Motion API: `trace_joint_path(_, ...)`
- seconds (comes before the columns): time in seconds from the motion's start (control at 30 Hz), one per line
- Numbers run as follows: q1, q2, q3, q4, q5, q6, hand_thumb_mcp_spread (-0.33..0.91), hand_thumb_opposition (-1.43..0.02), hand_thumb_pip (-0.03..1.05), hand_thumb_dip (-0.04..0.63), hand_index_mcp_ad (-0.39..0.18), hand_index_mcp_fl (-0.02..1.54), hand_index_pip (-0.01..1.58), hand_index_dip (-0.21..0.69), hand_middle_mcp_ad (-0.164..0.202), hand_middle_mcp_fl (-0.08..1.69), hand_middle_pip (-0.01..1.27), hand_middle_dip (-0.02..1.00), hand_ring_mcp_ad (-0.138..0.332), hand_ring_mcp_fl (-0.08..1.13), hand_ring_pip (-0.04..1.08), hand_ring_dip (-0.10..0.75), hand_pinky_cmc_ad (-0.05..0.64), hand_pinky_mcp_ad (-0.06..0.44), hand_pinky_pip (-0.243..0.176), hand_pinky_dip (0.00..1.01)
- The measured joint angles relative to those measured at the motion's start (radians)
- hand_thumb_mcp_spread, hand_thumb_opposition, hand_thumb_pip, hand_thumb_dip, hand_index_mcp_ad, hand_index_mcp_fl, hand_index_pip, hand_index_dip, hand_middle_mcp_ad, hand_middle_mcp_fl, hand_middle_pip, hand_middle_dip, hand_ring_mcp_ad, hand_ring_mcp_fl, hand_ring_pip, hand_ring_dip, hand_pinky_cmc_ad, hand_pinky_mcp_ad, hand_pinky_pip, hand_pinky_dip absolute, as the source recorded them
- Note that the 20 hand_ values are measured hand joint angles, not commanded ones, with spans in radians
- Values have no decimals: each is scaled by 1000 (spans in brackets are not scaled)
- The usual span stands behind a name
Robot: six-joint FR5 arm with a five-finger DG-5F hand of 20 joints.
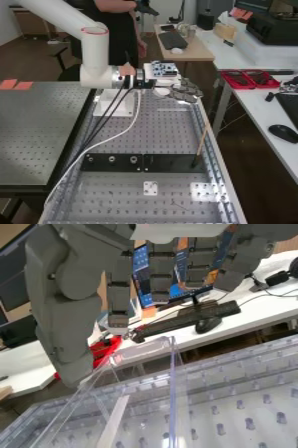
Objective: Grab the drill bit and place it in the clear container
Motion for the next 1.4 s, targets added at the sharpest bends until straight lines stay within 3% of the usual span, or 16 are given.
trace_joint_path(0.37,-42,57,-28,-34,5,-42,545,-808,307,239,-182,524,274,316,63,164,126,188,143,7,108,38,300,201,-77,192)
trace_joint_path(0.6,-105,191,-82,-97,30,-113,545,-791,288,236,-178,506,164,314,63,185,126,188,143,7,105,38,300,201,-77,192)
trace_joint_path(0.83,-154,332,-123,-172,65,-181,504,-775,264,227,-134,435,101,346,65,185,126,188,147,12,105,38,309,201,-77,192)
trace_joint_path(1.03,-172,413,-139,-252,73,-234,386,-714,183,162,-117,138,63,332,63,131,126,188,154,12,105,38,346,278,-77,209)
trace_joint_path(1.13,-171,440,-144,-260,72,-249,360,-695,183,124,-101,96,63,283,68,68,126,188,157,12,105,38,379,314,-77,246)
trace_joint_path(1.27,-164,460,-149,-262,62,-252,353,-682,183,101,-96,72,63,265,66,70,126,188,161,12,105,38,417,328,-77,278)
trace_joint_path(1.4,-161,469,-157,-252,48,-243,351,-681,183,82,-87,75,68,250,70,68,136,188,168,12,108,38,414,328,-77,311)
